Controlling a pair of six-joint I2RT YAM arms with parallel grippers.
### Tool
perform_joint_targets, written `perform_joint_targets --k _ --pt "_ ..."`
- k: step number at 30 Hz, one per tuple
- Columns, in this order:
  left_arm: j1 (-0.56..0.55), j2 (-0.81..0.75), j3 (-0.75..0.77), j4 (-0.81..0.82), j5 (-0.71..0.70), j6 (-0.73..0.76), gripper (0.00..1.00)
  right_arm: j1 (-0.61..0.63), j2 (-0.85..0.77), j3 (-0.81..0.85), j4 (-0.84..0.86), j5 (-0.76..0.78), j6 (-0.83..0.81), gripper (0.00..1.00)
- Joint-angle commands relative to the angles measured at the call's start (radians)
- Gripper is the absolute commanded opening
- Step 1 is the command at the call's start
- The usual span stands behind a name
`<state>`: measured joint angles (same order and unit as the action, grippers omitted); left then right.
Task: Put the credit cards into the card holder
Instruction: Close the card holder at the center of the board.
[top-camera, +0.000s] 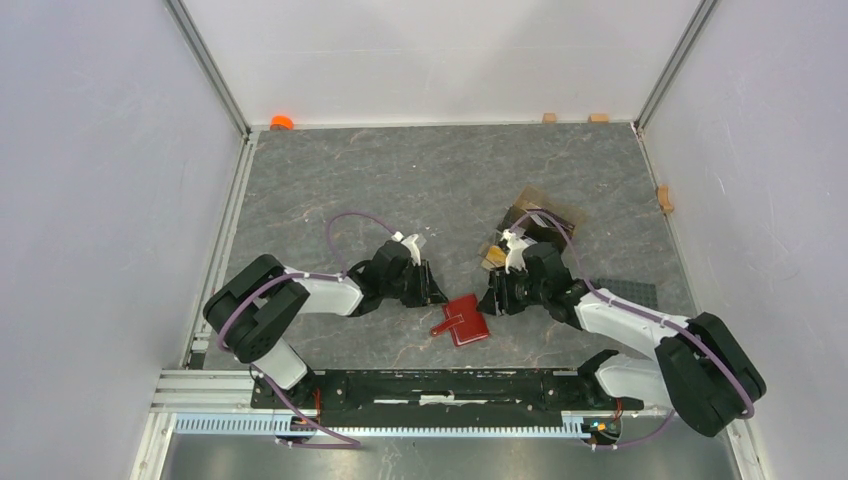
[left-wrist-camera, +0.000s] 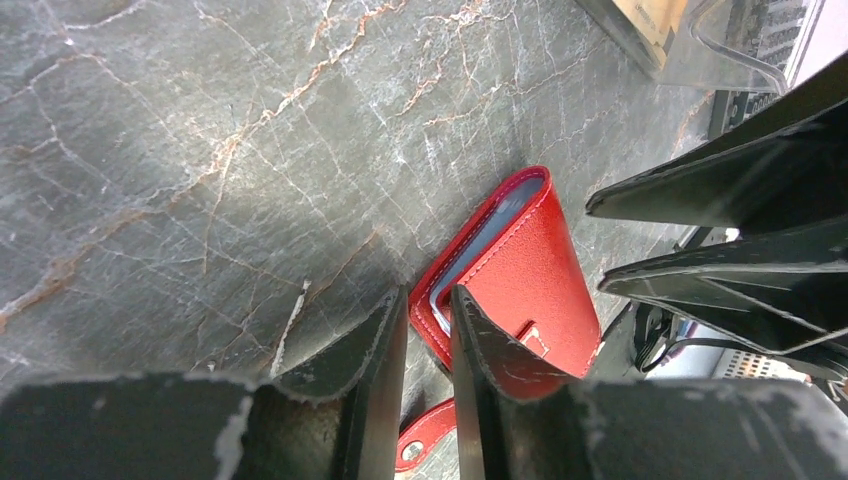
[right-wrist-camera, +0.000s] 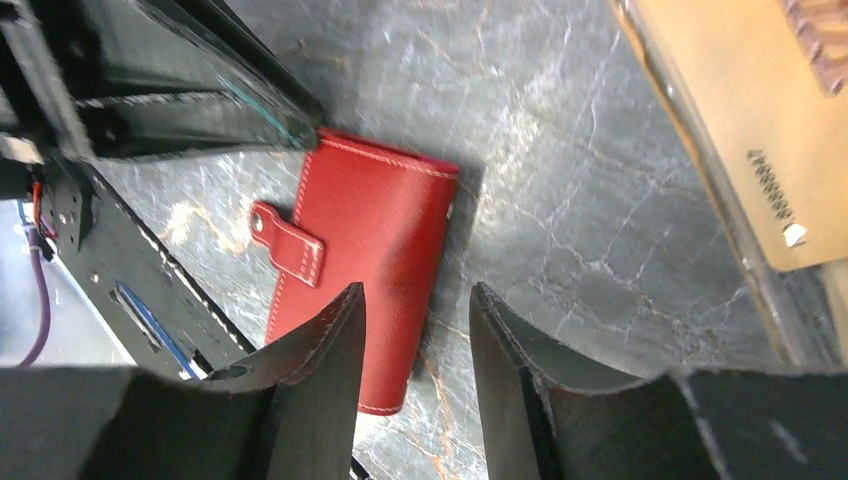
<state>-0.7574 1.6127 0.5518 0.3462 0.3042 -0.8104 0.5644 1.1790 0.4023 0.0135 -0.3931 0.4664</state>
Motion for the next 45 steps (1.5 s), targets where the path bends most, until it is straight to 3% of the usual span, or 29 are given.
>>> perform_joint_targets --k 1,8,13,22,26,30,33,39,43,45 --pt "-0.013 0.014 -0.05 -0.13 -0.083 0.057 0.31 -0.01 0.042 -0.032 0.047 -0.075 0.009 0.47" --pt "-0.013 0.024 -0.075 -0.088 -0.059 0.038 0.26 -0.005 0.102 -0.11 0.241 -0.175 0.123 0.47" --pt "-0.011 0.002 -0.114 -0.057 -0.066 0.016 0.23 0.03 0.131 -0.148 0.364 -0.18 0.224 0.49" --pt "-0.013 -0.01 -0.169 0.038 -0.041 -0.027 0.2 0.097 0.218 -0.229 0.738 -0.141 0.478 0.46" --pt "-0.013 -0.025 -0.176 0.047 -0.04 -0.027 0.2 0.114 0.249 -0.227 0.805 -0.103 0.511 0.37" --pt "-0.013 -0.057 -0.176 0.041 -0.038 -0.026 0.21 0.127 0.243 -0.211 0.804 -0.073 0.499 0.1" --pt "-0.003 -0.126 -0.134 -0.057 -0.039 -0.005 0.33 0.127 0.188 -0.18 0.697 -0.043 0.431 0.0" --pt "0.07 -0.372 0.078 -0.513 -0.082 0.142 0.75 0.147 0.058 0.104 0.145 0.192 0.004 0.0" --pt "0.227 -0.478 0.195 -0.719 -0.023 0.243 0.86 0.252 0.055 0.291 -0.044 0.391 -0.297 0.0" --pt "0.295 -0.516 0.245 -0.795 -0.006 0.284 0.88 0.309 0.079 0.332 -0.061 0.502 -0.406 0.0"
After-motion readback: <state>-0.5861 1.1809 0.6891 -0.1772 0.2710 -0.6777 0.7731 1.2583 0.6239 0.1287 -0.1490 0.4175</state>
